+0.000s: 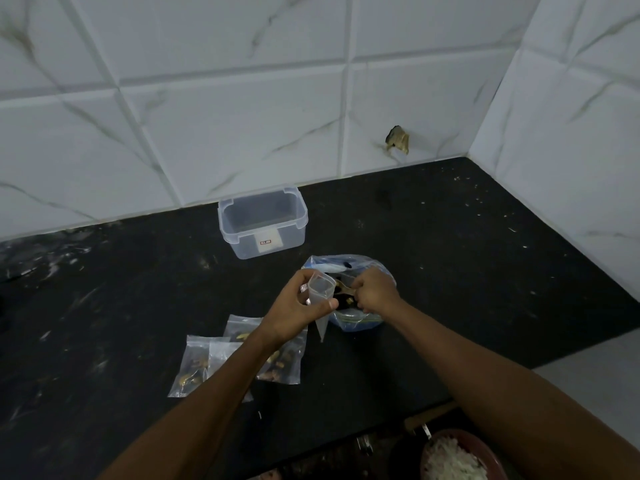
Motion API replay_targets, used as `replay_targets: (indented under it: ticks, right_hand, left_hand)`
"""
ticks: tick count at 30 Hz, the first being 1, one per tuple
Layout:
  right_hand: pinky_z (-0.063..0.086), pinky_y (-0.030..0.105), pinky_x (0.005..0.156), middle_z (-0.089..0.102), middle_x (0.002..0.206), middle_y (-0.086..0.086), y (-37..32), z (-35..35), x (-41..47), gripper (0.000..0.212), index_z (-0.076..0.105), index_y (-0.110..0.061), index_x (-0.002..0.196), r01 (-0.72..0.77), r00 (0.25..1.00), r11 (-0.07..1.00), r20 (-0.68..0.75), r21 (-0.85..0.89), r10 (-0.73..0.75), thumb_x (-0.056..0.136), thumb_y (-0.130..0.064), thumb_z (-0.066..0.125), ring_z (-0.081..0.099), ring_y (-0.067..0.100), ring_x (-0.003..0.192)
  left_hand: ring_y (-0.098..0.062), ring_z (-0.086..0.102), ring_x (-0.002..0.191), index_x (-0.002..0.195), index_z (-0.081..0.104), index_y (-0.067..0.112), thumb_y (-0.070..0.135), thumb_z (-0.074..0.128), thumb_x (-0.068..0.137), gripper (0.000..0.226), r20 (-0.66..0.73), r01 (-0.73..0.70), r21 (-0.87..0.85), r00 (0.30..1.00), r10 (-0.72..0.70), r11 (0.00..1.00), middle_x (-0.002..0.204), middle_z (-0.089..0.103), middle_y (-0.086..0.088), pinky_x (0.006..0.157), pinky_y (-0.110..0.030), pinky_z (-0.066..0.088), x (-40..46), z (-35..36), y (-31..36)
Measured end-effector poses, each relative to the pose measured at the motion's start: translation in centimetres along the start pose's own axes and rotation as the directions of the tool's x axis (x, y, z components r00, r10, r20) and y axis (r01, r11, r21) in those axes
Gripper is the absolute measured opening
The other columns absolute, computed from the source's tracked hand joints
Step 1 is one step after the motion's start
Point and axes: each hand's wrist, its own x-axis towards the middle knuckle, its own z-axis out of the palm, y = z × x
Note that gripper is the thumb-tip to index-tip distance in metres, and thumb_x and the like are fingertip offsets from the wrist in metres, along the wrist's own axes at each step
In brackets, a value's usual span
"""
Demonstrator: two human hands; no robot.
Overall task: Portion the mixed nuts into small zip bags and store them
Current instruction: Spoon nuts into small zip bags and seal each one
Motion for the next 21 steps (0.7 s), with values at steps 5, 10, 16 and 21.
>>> replay_targets:
  ticks: [5,10,16,21]
  right_hand:
    - [0.049,0.028,0.066,0.064,0.083,0.008,-0.9,0.1,0.3,0.019,0.071,-0.002,0.099,-0.05,0.996,0.998,0.069,-0.022,0.052,0.091,-0.004,0.054,0.058,0.017,0.075]
    - [0.043,0.024,0.049,0.058,0.065,0.011,-0.7,-1.2,-0.4,0.023,0.068,0.006,0.101,-0.299,0.935,0.902,0.286,0.312,0.211,0.085,0.008,0.051,0.052,0.014,0.051]
    - [0.043,0.019,0.044,0.059,0.067,0.01,-0.3,-1.7,-1.2,0.018,0.067,0.003,0.101,-0.358,0.926,0.793,0.295,0.493,0.235,0.091,0.005,0.051,0.051,0.011,0.051]
    - [0.046,0.021,0.05,0.063,0.07,0.011,0.3,-3.0,-1.7,0.016,0.069,-0.001,0.089,-0.31,0.949,0.776,0.221,0.549,0.223,0.09,0.005,0.055,0.054,0.011,0.054]
  left_hand:
    - [-0.013,0.065,0.109,0.118,0.054,0.029,0.035,0.077,0.074,0.05,-0.019,-0.006,0.008,1.0,0.006,1.0,0.117,0.066,0.002,0.095,-0.042,0.053,-0.3,-0.1,-0.1]
    - [-0.011,0.065,0.108,0.117,0.055,0.028,0.028,0.078,0.078,0.045,-0.019,0.01,0.01,1.0,-0.01,1.0,0.117,0.065,0.004,0.096,-0.043,0.053,-0.3,-0.2,-0.3]
    - [-0.012,0.064,0.11,0.122,0.052,0.025,0.019,0.076,0.081,0.049,-0.033,0.007,-0.001,0.999,-0.007,1.0,0.121,0.063,0.001,0.096,-0.042,0.054,-0.4,-0.5,-0.3]
    - [-0.012,0.059,0.115,0.127,0.048,0.033,0.03,0.079,0.077,0.059,-0.098,-0.002,0.068,0.995,0.008,0.998,0.125,0.059,0.007,0.093,-0.036,0.054,-0.8,-0.6,-1.0]
